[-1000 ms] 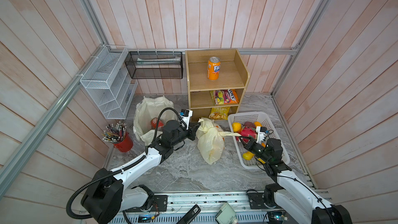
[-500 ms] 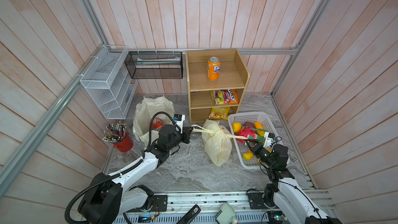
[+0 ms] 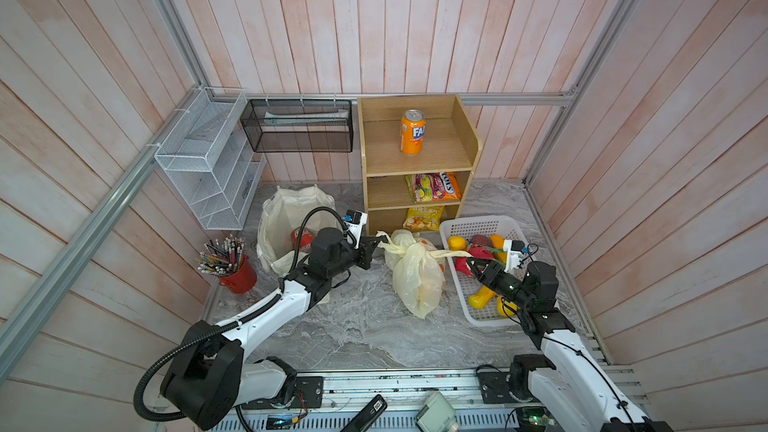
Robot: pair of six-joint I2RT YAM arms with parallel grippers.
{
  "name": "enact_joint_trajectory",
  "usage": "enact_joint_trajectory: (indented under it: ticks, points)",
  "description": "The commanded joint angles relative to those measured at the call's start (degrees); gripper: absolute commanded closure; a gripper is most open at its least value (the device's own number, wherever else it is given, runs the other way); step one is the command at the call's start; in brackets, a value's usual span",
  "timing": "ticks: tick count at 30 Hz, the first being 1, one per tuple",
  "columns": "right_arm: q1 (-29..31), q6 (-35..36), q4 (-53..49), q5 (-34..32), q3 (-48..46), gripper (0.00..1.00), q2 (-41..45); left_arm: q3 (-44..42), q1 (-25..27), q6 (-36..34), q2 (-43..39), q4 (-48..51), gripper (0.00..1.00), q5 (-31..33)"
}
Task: Place the mixed food into the grocery bags and tie them
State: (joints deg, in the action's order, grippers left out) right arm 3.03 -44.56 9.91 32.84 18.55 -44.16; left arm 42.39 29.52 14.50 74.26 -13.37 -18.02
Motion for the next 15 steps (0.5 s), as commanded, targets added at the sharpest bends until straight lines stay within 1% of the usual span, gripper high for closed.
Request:
enact_joint_trajectory:
  ticks: [1, 6, 11, 14, 15]
  points:
    - [0.27, 4.13, -8.85, -4.23, 3.83, 0.49, 2.41, 3.03, -0.16, -4.62, 1.28, 2.84, 1.00, -3.43]
    - [0.85, 7.58, -15.74, -9.95, 10.07, 0.46, 3.73, 4.90, -0.16, -6.88, 1.90, 3.67, 1.00, -5.10]
    - [3.85, 11.15, -21.84, -19.03, 17.11, 0.45, 3.95, 6.86, -0.17, -8.79, 2.53, 4.93, 1.00, -5.93]
    - [5.20, 11.97, -22.66, -21.89, 19.26, 0.44, 4.50, 7.95, -0.17, -9.60, 3.06, 5.78, 1.00, -6.05]
    - [5.46, 12.64, -22.07, -21.47, 19.67, 0.43, 4.52, 8.16, -0.16, -9.75, 3.17, 5.95, 1.00, -6.18]
